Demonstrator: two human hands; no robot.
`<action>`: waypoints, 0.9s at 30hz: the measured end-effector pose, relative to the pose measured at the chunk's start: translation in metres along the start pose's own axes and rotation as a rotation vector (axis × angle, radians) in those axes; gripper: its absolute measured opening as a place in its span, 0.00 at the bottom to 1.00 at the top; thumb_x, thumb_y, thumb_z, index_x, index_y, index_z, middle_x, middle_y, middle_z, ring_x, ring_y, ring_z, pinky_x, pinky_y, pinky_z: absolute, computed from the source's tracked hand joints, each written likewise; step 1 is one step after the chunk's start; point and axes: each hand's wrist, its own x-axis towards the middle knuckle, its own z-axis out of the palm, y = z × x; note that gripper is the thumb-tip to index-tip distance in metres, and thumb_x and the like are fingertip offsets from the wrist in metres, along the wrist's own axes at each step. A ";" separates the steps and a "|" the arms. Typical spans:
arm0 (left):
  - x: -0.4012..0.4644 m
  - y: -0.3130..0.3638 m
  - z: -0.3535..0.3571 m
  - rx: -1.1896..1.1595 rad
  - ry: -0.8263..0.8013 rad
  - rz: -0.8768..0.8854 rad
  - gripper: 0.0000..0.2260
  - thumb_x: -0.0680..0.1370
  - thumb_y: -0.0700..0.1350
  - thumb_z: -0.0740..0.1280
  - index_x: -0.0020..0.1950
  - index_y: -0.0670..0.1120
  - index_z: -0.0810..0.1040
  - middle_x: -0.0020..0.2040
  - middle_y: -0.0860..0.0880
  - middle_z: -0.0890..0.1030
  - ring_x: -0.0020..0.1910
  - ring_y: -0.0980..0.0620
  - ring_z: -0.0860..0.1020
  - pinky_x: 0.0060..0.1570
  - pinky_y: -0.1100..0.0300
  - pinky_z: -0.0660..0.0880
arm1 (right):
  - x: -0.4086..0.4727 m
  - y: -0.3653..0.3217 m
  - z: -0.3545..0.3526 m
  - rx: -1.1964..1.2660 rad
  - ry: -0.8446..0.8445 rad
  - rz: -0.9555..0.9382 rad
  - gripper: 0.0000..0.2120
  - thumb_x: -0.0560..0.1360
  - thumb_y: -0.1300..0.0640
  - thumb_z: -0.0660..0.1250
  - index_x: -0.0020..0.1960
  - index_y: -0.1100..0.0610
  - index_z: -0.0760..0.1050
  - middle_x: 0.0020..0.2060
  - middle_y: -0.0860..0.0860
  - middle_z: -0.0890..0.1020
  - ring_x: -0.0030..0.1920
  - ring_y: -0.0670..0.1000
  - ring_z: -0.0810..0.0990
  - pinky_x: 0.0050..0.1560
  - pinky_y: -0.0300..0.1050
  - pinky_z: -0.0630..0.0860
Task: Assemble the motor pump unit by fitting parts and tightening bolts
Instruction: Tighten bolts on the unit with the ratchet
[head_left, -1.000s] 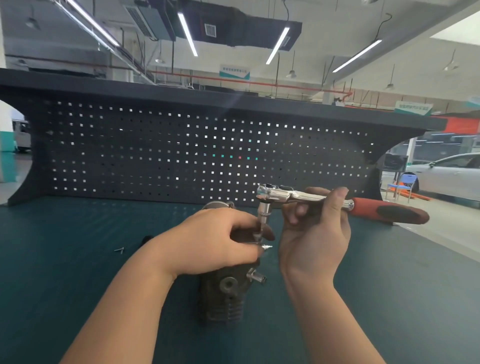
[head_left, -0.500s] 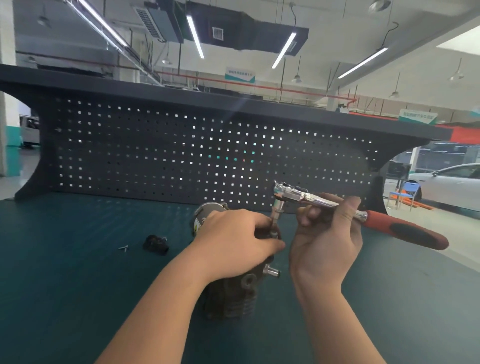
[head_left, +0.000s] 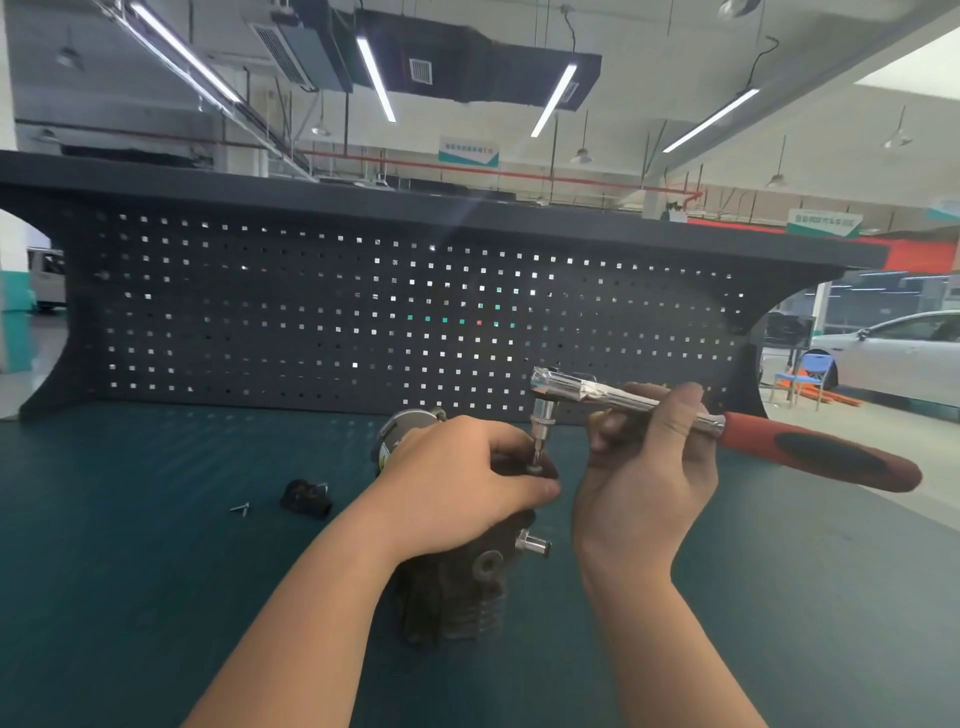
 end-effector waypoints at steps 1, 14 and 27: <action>0.000 0.000 0.001 -0.002 0.008 -0.004 0.13 0.65 0.64 0.66 0.47 0.64 0.81 0.43 0.66 0.83 0.51 0.62 0.80 0.58 0.54 0.74 | -0.001 0.000 0.000 -0.041 -0.007 -0.026 0.16 0.79 0.50 0.58 0.35 0.48 0.77 0.26 0.44 0.75 0.28 0.45 0.73 0.30 0.38 0.70; -0.002 -0.004 0.002 0.022 0.041 0.024 0.07 0.71 0.58 0.70 0.48 0.67 0.79 0.42 0.71 0.81 0.48 0.67 0.78 0.56 0.59 0.75 | 0.014 0.000 -0.004 0.033 -0.045 0.189 0.22 0.82 0.53 0.59 0.31 0.50 0.80 0.24 0.46 0.75 0.25 0.46 0.71 0.28 0.38 0.67; -0.003 0.003 0.014 -0.094 0.256 -0.006 0.23 0.64 0.76 0.55 0.43 0.64 0.79 0.36 0.65 0.83 0.41 0.67 0.79 0.46 0.62 0.76 | -0.011 -0.002 -0.003 -0.439 -0.276 -0.488 0.07 0.79 0.44 0.58 0.43 0.37 0.71 0.33 0.38 0.74 0.33 0.40 0.73 0.36 0.35 0.70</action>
